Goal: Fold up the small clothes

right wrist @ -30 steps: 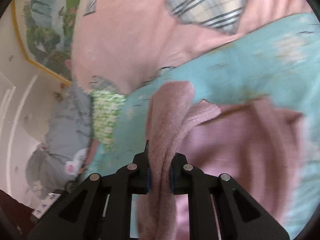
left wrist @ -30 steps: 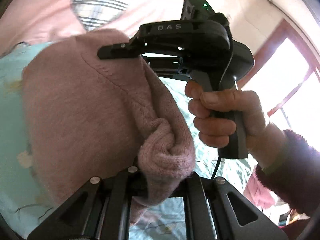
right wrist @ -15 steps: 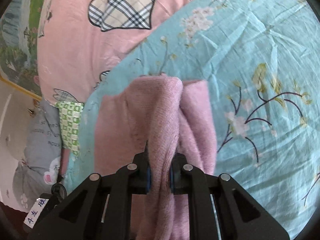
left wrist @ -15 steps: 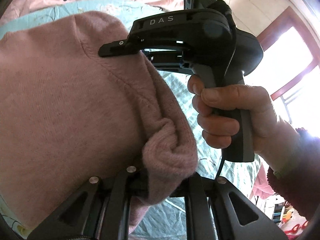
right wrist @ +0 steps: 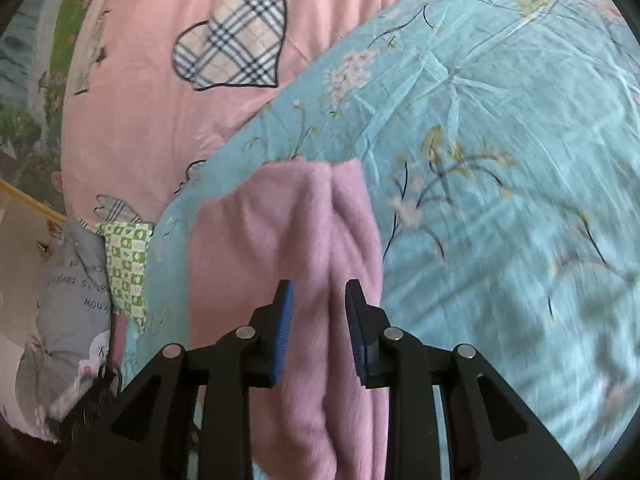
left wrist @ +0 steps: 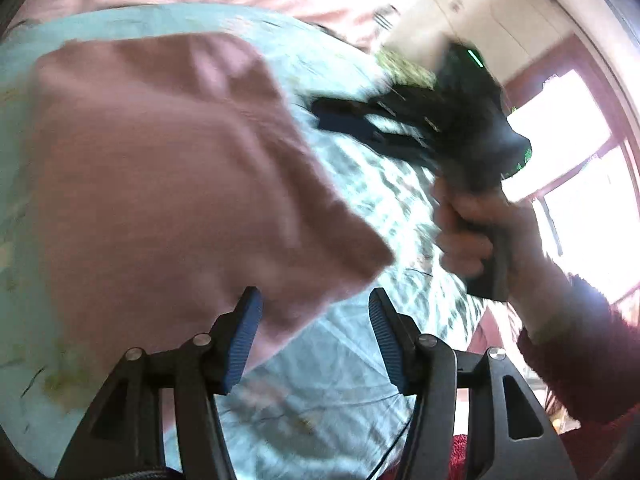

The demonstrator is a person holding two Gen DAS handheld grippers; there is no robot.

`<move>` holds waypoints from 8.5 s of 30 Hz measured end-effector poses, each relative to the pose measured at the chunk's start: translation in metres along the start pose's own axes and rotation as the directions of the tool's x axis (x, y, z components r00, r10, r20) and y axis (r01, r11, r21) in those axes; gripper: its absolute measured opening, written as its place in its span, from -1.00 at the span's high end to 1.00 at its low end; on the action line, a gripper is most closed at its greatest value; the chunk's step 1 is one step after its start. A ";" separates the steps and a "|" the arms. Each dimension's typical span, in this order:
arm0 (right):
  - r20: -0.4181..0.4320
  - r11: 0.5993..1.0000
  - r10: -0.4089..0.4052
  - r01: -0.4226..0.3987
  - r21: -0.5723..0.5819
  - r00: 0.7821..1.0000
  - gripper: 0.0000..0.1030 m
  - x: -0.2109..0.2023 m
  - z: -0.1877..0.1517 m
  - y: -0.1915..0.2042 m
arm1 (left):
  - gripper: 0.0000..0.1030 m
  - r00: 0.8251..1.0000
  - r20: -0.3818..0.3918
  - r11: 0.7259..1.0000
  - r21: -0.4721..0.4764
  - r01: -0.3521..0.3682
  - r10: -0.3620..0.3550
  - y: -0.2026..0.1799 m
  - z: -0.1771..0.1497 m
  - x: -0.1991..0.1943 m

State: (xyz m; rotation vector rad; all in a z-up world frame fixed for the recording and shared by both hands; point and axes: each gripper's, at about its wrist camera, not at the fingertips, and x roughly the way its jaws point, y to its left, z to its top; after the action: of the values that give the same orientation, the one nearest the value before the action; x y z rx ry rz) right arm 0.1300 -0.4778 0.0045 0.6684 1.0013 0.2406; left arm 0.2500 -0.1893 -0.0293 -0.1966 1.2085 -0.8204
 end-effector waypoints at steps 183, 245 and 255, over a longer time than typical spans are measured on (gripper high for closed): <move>-0.285 0.943 -0.010 -0.086 -0.321 0.959 0.44 0.199 -0.115 0.218 | -0.24 0.880 0.143 0.796 -0.510 -0.327 0.453 0.171 -0.120 -0.175; -0.002 0.706 -0.206 0.147 -0.693 0.979 -0.82 0.054 -0.267 0.262 | -0.65 0.620 0.211 0.655 -0.274 -0.704 0.755 0.021 -0.261 -0.226; -0.053 0.729 -0.266 0.164 -0.665 0.963 -0.93 0.097 -0.256 0.261 | -0.66 0.644 0.119 0.649 -0.270 -0.711 0.755 0.048 -0.248 -0.190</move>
State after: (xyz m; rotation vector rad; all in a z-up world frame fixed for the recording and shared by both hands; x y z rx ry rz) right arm -0.0038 -0.1243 0.0056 -0.1219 1.0369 0.4154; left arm 0.0312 0.0382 -0.0067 0.0587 1.0204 0.0607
